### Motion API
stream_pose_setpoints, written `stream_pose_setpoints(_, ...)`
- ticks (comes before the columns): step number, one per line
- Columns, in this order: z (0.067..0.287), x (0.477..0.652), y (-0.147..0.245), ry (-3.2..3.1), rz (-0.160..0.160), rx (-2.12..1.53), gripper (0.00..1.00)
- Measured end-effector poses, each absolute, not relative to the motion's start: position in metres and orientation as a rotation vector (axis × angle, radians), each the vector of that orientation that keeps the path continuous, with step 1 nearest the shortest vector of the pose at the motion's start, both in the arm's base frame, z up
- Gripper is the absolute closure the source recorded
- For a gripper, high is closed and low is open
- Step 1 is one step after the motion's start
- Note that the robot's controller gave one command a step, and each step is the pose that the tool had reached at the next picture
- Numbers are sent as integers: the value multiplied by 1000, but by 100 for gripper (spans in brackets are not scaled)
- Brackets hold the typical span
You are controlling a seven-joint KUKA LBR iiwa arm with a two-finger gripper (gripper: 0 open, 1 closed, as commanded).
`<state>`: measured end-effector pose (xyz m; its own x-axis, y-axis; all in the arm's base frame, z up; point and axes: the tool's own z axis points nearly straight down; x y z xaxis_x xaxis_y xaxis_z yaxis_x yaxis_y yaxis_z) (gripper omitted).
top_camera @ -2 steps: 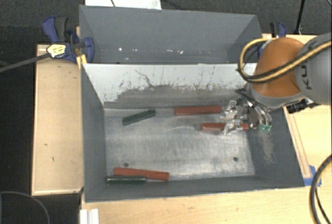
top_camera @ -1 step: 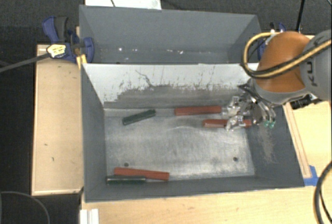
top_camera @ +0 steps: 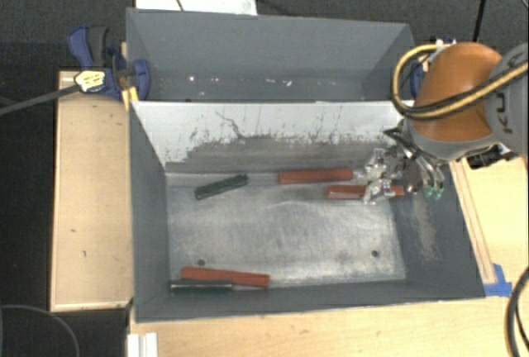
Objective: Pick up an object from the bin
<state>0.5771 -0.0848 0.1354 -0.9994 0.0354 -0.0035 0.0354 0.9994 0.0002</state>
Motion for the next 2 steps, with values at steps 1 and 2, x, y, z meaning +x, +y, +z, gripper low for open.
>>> stream_pose_setpoints(1,146,578,-85,3135,-1,54,100)
stream_pose_setpoints(2,155,577,-85,3139,0,53,100)
